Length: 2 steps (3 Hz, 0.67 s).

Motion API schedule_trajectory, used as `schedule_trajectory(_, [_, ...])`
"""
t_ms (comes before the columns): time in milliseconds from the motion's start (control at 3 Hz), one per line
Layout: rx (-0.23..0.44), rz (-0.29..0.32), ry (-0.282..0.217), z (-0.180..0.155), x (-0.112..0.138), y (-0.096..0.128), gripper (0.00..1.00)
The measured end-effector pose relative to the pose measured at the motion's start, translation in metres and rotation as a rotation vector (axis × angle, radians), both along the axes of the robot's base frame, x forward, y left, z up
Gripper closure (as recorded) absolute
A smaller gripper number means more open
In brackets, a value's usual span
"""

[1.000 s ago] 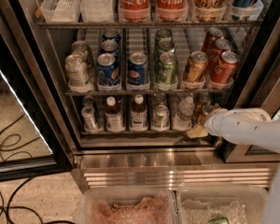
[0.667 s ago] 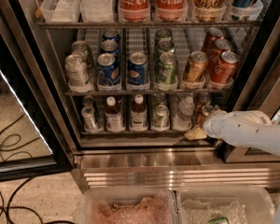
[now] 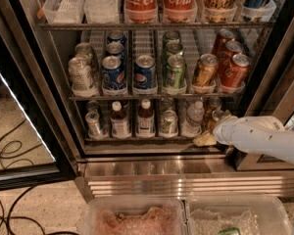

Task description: Pick orange can from bottom shelf of fridge

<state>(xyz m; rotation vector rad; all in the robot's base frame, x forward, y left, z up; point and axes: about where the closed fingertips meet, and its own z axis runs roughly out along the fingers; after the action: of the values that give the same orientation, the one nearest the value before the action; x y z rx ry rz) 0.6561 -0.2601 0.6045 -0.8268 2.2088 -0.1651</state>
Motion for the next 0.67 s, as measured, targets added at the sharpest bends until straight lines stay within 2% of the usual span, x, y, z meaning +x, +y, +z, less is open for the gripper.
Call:
schedule_trajectory(333, [-0.042,0.024,0.006,0.0012,-0.0011,-0.0065,0.0])
schedule_trajectory(667, [-0.125,0.067,-0.002,0.0079,-0.0013,-0.0144,0.0])
